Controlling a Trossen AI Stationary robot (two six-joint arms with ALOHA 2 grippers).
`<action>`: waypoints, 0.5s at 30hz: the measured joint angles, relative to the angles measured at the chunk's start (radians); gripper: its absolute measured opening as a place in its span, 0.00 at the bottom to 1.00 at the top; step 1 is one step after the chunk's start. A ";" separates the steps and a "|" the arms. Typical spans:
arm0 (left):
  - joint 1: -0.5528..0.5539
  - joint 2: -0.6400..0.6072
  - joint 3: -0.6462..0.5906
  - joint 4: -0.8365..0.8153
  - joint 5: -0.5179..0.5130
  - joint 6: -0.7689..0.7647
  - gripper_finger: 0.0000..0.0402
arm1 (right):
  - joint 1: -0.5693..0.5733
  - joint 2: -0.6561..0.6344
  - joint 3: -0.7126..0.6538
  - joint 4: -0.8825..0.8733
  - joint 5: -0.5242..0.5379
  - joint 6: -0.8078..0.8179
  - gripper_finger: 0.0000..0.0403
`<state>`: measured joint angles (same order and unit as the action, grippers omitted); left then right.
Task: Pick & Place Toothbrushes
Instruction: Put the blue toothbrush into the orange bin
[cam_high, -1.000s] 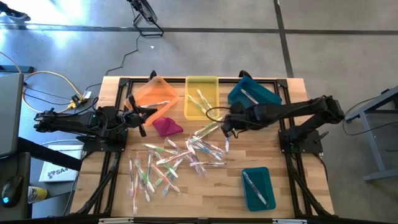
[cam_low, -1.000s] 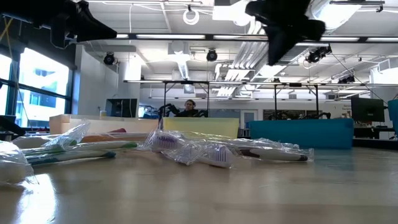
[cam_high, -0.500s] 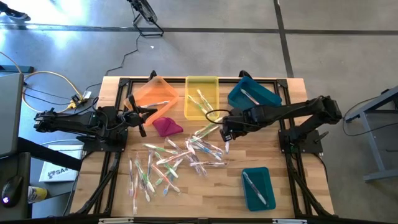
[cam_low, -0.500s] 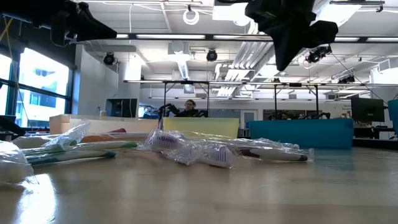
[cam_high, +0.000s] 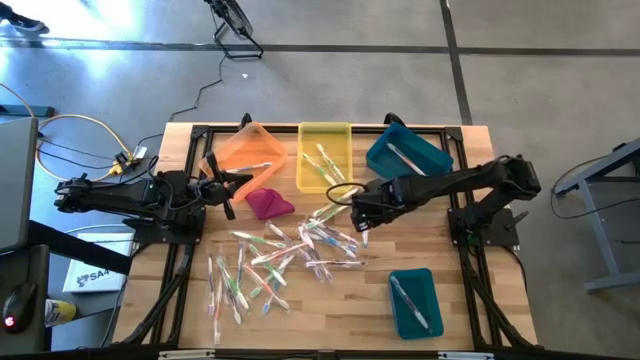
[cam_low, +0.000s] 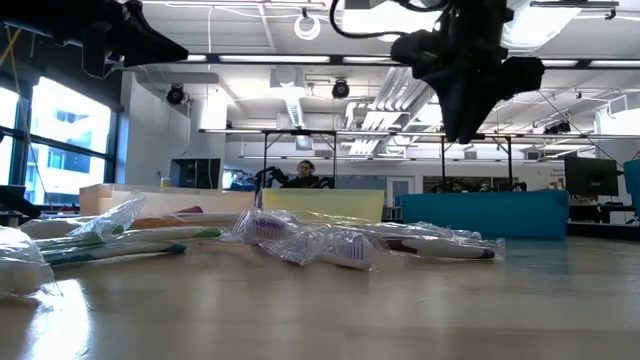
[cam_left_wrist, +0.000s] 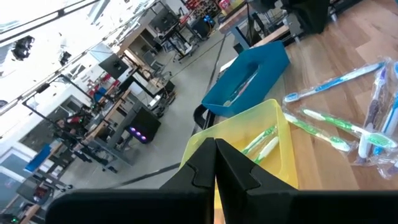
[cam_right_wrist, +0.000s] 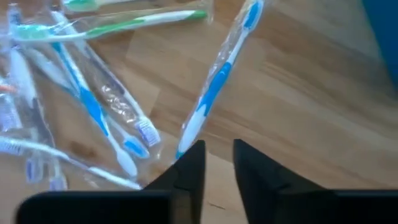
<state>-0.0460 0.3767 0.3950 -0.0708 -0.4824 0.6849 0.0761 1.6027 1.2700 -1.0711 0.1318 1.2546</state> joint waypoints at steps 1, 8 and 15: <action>0.000 0.000 0.000 0.000 0.000 0.000 0.01 | 0.000 0.006 -0.001 0.004 0.002 0.014 0.25; 0.000 0.000 0.000 -0.007 0.000 0.002 0.01 | 0.000 0.054 -0.001 0.025 0.007 0.086 0.43; 0.000 0.000 0.000 -0.006 0.000 0.002 0.01 | 0.000 0.146 -0.001 0.044 -0.045 0.081 0.45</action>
<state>-0.0460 0.3763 0.3950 -0.0772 -0.4824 0.6872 0.0757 1.7490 1.2686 -1.0267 0.0871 1.3358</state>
